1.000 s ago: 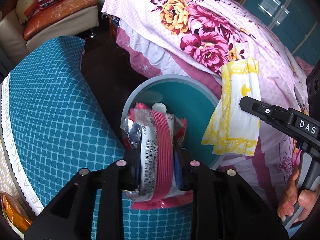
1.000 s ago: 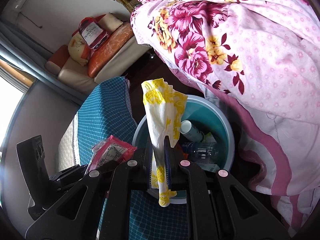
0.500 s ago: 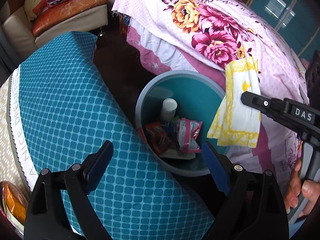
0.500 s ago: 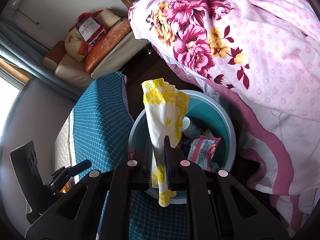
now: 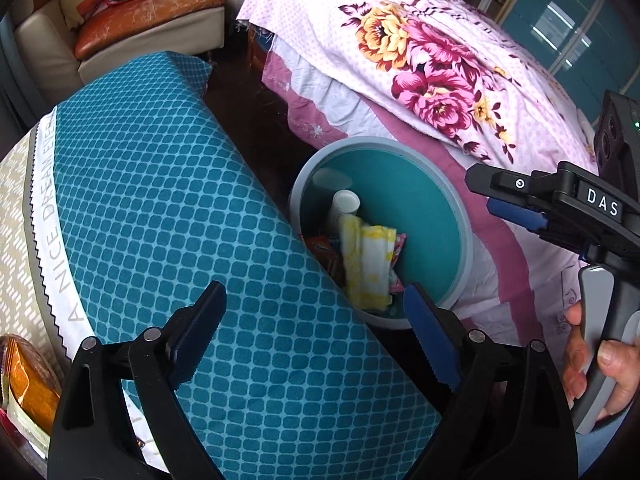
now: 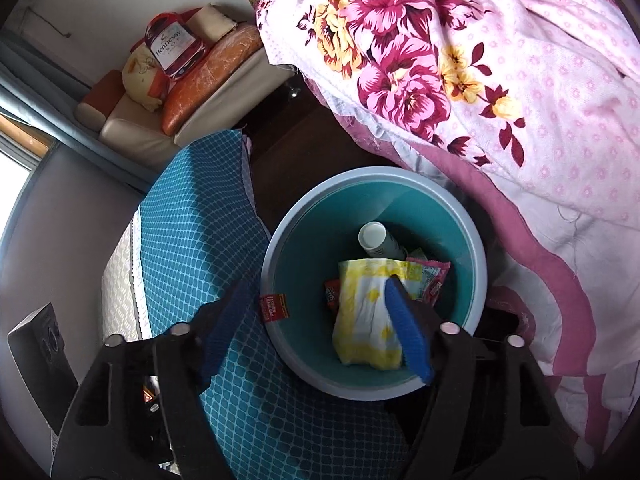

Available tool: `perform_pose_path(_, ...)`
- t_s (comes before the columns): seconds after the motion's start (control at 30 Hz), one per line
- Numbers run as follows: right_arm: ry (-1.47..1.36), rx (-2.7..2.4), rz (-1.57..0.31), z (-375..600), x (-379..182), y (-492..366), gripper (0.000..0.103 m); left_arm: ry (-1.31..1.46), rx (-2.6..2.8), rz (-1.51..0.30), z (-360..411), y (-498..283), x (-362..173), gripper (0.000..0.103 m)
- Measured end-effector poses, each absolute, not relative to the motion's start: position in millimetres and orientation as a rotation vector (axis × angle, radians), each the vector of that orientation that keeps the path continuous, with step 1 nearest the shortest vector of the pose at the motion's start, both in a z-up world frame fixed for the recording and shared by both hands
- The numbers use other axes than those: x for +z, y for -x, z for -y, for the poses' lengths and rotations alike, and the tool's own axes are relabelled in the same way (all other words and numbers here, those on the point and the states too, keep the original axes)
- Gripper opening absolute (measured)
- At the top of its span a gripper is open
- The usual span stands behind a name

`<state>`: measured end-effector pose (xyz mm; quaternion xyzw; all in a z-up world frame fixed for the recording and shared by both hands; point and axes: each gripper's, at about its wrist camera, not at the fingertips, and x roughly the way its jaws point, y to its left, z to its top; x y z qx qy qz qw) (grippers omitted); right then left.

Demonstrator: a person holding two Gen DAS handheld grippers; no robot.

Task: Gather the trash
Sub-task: 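Open the left tool to drop the pink wrapper while the right tool drops the napkin, then move both tools back to the bed and grasp the light-blue snack wrapper with the left tool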

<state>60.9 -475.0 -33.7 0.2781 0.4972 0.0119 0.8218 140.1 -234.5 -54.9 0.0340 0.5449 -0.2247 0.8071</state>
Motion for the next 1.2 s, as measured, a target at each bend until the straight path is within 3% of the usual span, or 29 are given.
perform_pose_path(0.13, -0.602, 0.024, -1.079, 466, -31, -60, 0.078, -0.056, -0.474, -1.163, 222, -135, -51, 0.091)
perform_pose_path(1.2, -0.321, 0.150, -1.163, 323, 18, -17, 0.084, 0.097, -0.423, -1.078, 78, -52, -14, 0.091)
